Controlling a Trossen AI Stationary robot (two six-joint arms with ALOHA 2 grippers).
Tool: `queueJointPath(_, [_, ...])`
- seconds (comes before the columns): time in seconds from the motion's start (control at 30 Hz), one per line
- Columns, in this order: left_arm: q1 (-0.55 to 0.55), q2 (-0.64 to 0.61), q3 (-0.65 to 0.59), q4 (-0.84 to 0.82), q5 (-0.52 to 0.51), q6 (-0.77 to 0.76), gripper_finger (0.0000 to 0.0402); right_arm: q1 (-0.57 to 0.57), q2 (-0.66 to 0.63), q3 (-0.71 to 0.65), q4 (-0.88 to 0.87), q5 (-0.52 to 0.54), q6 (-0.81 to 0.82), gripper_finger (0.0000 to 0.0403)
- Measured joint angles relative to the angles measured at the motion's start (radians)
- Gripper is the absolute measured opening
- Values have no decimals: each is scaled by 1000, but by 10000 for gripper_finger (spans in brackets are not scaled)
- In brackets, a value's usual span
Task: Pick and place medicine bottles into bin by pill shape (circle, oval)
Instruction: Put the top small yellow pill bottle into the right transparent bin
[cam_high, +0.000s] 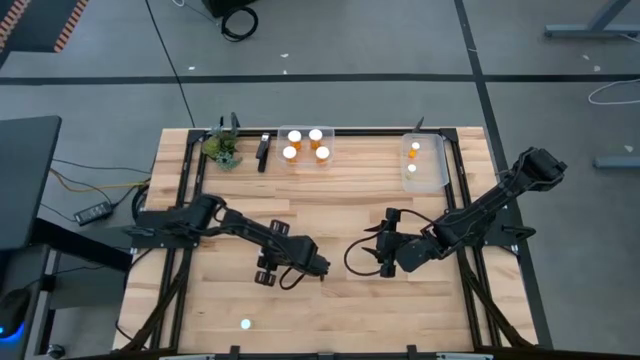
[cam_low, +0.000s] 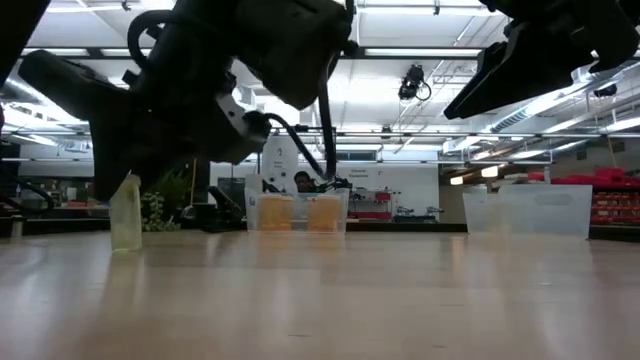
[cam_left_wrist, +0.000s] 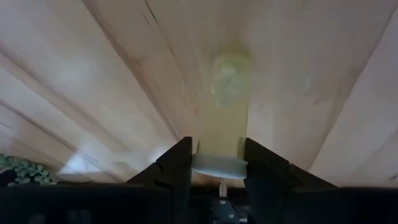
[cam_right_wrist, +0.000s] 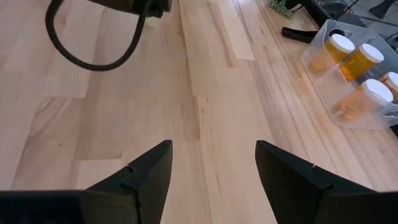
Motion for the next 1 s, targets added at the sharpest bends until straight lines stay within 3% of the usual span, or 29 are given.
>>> queueJointPath(0.27, [-3,9,0,-5,-2,24,134,0,0,0,0,0,0,236])
queueJointPath(1.0, [-52,7,0,4,-73,33,212,0,0,0,3,0,9,236])
